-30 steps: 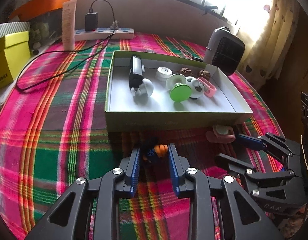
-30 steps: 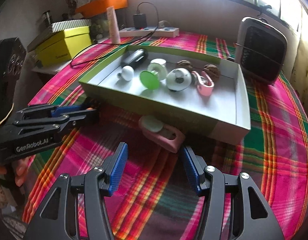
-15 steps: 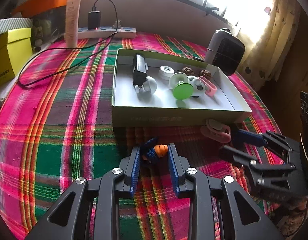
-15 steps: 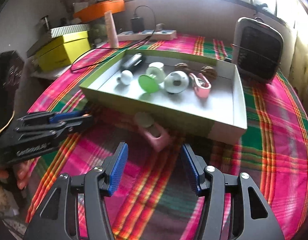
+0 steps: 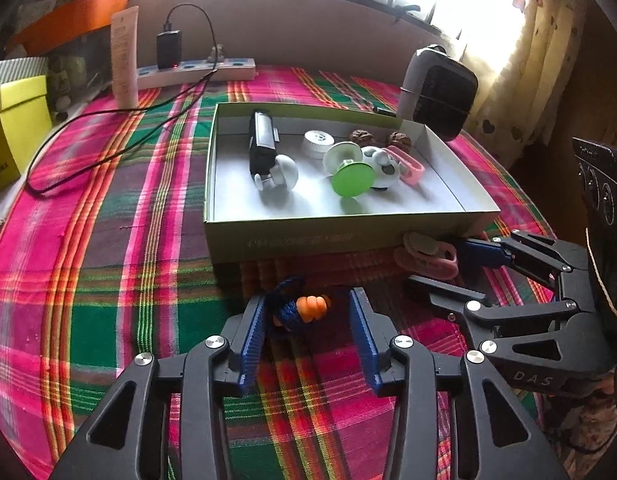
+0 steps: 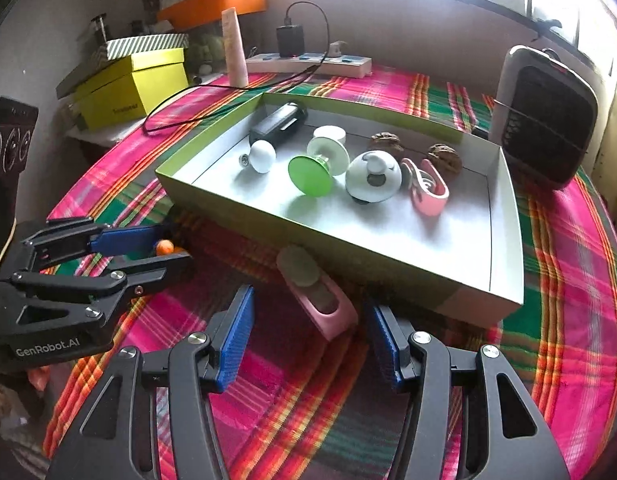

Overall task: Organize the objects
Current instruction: 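Move the left tool to the blue-orange toy while the right tool reaches the pink-white clip, then close the left tool on the blue-orange toy while the right tool closes on the pink clip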

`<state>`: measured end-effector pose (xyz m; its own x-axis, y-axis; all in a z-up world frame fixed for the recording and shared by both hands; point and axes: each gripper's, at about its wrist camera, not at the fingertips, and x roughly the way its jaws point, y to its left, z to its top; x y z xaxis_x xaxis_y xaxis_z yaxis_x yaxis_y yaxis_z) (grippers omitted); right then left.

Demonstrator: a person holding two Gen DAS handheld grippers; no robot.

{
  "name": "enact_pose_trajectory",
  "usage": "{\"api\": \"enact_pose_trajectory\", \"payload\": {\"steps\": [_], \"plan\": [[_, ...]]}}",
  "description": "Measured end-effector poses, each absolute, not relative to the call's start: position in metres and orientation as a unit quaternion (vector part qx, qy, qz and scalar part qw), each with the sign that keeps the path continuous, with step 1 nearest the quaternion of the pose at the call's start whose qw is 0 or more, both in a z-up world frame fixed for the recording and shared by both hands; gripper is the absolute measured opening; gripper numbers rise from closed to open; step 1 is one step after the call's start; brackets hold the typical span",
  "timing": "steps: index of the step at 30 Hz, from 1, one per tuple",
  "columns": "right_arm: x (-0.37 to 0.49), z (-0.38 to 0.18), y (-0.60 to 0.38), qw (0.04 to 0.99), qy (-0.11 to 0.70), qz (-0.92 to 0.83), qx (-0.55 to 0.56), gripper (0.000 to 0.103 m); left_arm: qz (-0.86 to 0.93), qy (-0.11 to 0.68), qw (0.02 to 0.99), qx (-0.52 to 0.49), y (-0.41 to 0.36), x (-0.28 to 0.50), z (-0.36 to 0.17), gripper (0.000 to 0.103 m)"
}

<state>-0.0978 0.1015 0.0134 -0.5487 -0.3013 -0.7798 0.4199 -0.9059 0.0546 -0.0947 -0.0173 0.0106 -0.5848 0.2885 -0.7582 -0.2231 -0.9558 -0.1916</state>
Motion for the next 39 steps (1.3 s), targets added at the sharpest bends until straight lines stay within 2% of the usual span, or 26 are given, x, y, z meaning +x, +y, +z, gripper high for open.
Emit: {"api": "enact_pose_trajectory", "payload": {"steps": [5,9,12,14,18,23,32,39], "plan": [[-0.099,0.014,0.100,0.203,0.070,-0.879,0.427,0.044,0.889,-0.041,0.144,-0.433,-0.019,-0.095,0.011,0.040],[-0.100,0.014,0.098,0.199,0.075,-0.879,0.427,0.040,0.889,-0.041,0.141,-0.433,-0.019,-0.095,0.011,0.040],[-0.099,0.014,0.096,0.197,0.079,-0.880,0.425,0.032,0.890,-0.043,0.139,-0.433,-0.020,-0.094,0.011,0.039],[-0.098,0.014,0.096,0.195,0.082,-0.880,0.425,0.031,0.890,-0.043,0.136,-0.433,-0.021,-0.094,0.011,0.039],[-0.096,0.014,0.097,0.193,0.082,-0.881,0.424,0.027,0.892,-0.041,0.127,-0.432,-0.024,-0.093,0.011,0.028],[-0.093,0.014,0.097,0.196,0.074,-0.882,0.423,0.024,0.892,-0.041,0.123,-0.432,-0.025,-0.091,0.011,0.024],[-0.087,0.013,0.093,0.202,0.066,-0.881,0.423,0.019,0.892,-0.042,0.123,-0.432,-0.025,-0.087,0.011,0.022],[-0.088,0.013,0.092,0.199,0.067,-0.881,0.424,0.019,0.891,-0.038,0.126,-0.434,-0.023,-0.085,0.011,0.023]]}}
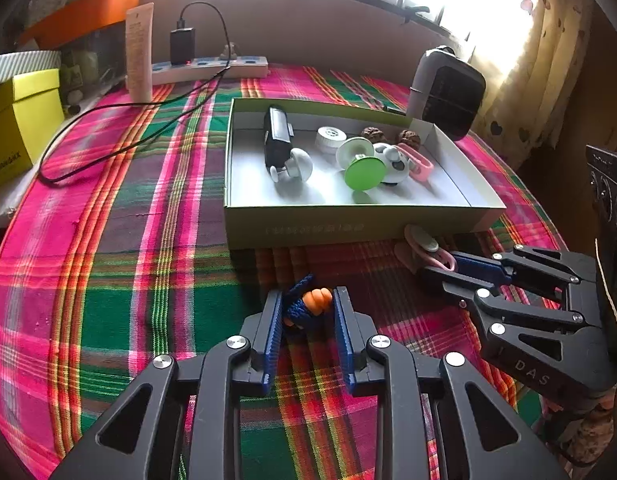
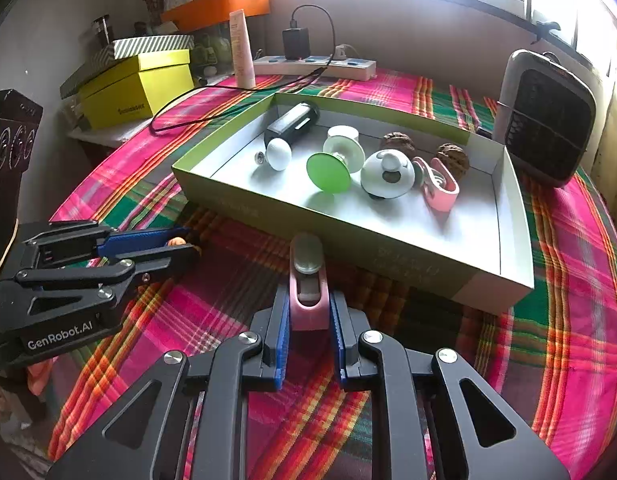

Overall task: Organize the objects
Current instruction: 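Close the left tool on the blue-orange toy while the right tool closes on the pink clip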

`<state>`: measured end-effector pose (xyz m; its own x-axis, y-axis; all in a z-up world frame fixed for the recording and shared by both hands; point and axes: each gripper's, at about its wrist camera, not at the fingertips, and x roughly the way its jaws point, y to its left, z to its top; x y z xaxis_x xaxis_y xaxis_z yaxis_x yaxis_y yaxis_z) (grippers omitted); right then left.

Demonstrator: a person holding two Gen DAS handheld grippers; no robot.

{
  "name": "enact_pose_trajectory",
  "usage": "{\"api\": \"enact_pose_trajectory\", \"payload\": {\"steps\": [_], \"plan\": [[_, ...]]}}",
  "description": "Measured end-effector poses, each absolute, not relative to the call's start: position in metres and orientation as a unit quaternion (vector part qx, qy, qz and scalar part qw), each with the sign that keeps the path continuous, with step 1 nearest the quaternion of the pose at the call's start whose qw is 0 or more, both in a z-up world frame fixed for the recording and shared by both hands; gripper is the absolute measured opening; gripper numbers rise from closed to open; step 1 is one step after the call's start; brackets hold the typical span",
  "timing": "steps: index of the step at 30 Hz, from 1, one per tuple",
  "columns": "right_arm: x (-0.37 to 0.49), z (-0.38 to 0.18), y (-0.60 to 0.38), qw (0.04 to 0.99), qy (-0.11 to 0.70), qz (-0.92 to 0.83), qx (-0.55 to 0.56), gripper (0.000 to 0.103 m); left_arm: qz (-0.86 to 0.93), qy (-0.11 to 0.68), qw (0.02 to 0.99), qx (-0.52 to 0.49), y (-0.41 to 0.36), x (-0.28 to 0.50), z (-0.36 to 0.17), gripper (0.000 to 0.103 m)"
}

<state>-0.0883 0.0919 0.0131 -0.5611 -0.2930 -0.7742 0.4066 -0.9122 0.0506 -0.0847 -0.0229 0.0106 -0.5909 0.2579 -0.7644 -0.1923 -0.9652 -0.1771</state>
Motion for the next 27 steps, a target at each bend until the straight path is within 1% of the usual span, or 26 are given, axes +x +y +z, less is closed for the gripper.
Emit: {"api": "enact_pose_trajectory", "payload": {"steps": [5,7,11,15,17,19,27], "plan": [[-0.0936,0.0122,0.0850,0.191,0.080,-0.882,0.423,0.019,0.892,-0.027,0.133,-0.432,-0.0214,-0.0835,0.0110,0.028],[-0.0948,0.0120,0.0834,0.188,0.083,-0.883,0.423,0.019,0.892,-0.017,0.143,-0.428,-0.0186,-0.0827,0.0109,0.034],[-0.0958,0.0115,0.0854,0.186,0.077,-0.884,0.423,0.019,0.895,0.002,0.138,-0.424,-0.0146,-0.0833,0.0112,0.035],[-0.0958,0.0114,0.0851,0.183,0.078,-0.884,0.423,0.019,0.895,-0.005,0.140,-0.424,-0.0173,-0.0849,0.0115,0.035],[-0.0952,0.0116,0.0850,0.182,0.079,-0.884,0.422,0.019,0.895,-0.005,0.137,-0.424,-0.0176,-0.0850,0.0116,0.032],[-0.0948,0.0118,0.0855,0.182,0.076,-0.885,0.423,0.019,0.897,-0.004,0.128,-0.424,-0.0186,-0.0854,0.0116,0.023],[-0.0940,0.0128,0.0866,0.182,0.070,-0.886,0.422,0.018,0.896,-0.015,0.128,-0.425,-0.0227,-0.0854,0.0117,0.020]]}}
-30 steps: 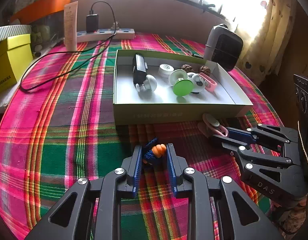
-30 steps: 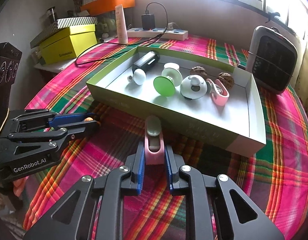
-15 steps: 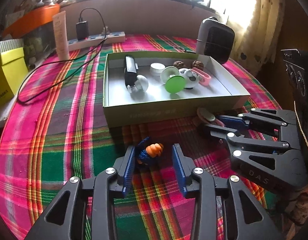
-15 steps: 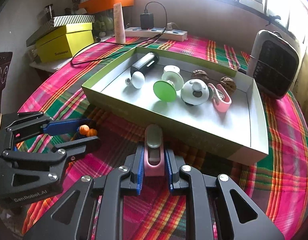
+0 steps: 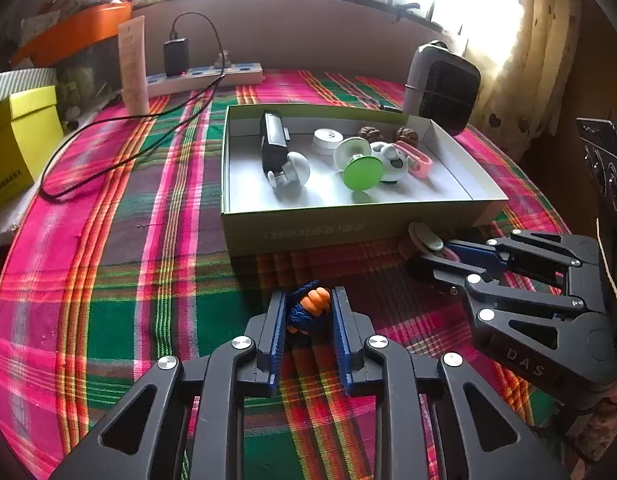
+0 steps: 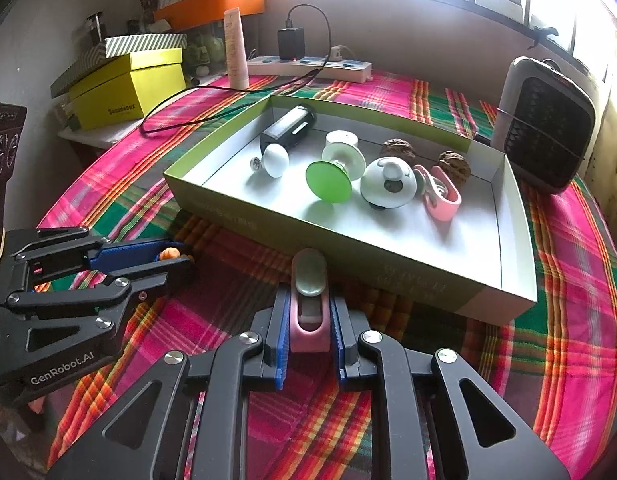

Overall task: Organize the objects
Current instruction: 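Close the left tool on the blue-orange toy while the right tool closes on the pink clip, then carry the toy in the left tool and pink clip in the right tool into the tray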

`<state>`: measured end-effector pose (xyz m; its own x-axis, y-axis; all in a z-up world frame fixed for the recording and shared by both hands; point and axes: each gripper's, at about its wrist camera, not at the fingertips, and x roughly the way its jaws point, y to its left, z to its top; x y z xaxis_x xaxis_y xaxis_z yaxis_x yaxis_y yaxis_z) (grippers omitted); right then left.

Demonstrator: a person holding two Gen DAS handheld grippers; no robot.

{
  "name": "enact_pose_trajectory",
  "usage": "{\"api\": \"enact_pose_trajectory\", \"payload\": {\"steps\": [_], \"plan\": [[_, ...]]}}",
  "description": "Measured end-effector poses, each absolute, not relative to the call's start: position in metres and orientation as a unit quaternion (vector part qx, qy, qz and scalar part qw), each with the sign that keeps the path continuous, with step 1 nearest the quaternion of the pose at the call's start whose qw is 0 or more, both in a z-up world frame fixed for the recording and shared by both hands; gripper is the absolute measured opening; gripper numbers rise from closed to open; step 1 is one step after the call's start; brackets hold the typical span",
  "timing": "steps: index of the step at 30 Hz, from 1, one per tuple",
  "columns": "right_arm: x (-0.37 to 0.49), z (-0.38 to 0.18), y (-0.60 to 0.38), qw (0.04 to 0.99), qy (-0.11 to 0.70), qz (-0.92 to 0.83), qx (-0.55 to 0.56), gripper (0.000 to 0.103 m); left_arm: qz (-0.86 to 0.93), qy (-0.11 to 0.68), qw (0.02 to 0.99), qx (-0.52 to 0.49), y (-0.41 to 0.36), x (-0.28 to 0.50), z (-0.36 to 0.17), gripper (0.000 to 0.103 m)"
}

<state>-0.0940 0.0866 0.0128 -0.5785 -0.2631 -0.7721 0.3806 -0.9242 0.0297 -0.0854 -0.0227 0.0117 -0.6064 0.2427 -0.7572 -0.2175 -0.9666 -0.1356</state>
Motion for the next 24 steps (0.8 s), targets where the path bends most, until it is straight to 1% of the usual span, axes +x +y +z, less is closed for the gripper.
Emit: {"api": "enact_pose_trajectory", "payload": {"steps": [24], "plan": [[-0.081,0.022,0.096,0.186,0.041,-0.891,0.412,0.018,0.900,-0.013,0.132,-0.415,-0.012,-0.078,0.024,0.020]]}}
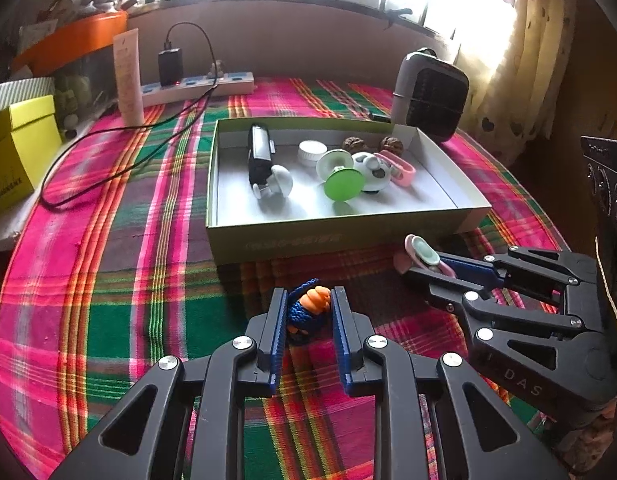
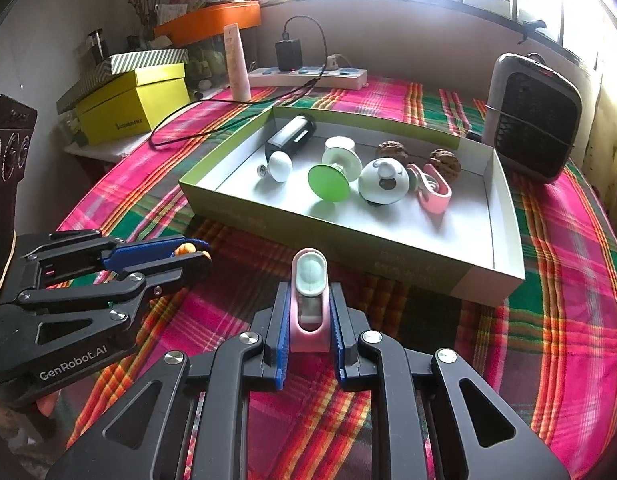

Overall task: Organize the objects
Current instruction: 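Carry the toy in the left tool and pink clip in the right tool into the tray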

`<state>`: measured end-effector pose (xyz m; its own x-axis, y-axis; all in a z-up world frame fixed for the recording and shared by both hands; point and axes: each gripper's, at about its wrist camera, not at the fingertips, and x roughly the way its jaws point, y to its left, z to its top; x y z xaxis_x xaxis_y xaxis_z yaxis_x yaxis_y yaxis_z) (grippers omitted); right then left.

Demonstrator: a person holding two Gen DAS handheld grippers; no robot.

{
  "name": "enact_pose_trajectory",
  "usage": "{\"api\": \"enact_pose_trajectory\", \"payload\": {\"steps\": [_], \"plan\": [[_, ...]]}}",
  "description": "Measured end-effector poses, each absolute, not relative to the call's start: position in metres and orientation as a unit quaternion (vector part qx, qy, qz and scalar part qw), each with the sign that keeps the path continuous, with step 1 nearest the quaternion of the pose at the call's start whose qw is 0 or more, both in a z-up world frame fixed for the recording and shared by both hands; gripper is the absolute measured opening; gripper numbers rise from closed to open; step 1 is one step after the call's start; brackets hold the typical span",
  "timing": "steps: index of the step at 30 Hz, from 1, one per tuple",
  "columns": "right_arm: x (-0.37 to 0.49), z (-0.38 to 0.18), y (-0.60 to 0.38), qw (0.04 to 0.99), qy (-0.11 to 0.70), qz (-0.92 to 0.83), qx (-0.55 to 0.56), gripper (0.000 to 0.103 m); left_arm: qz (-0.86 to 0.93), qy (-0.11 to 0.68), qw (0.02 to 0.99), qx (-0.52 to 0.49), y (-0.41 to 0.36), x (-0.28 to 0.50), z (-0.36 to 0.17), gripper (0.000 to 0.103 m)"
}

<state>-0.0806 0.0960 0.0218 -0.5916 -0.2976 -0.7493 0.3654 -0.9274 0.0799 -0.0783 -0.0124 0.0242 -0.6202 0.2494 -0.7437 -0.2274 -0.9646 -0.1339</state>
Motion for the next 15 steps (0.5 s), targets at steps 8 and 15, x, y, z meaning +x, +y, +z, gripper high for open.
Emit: {"api": "enact_pose_trajectory", "payload": {"steps": [8,15], "plan": [[-0.076,0.029,0.101,0.187,0.032,-0.895,0.404,0.018,0.902,-0.013,0.133,-0.410,-0.010,-0.079,0.031,0.020],[-0.075,0.036,0.105,0.186,0.025,-0.898,0.397,0.018,0.905,-0.010,0.134,-0.405,-0.007,-0.079,0.037,0.020]]}}
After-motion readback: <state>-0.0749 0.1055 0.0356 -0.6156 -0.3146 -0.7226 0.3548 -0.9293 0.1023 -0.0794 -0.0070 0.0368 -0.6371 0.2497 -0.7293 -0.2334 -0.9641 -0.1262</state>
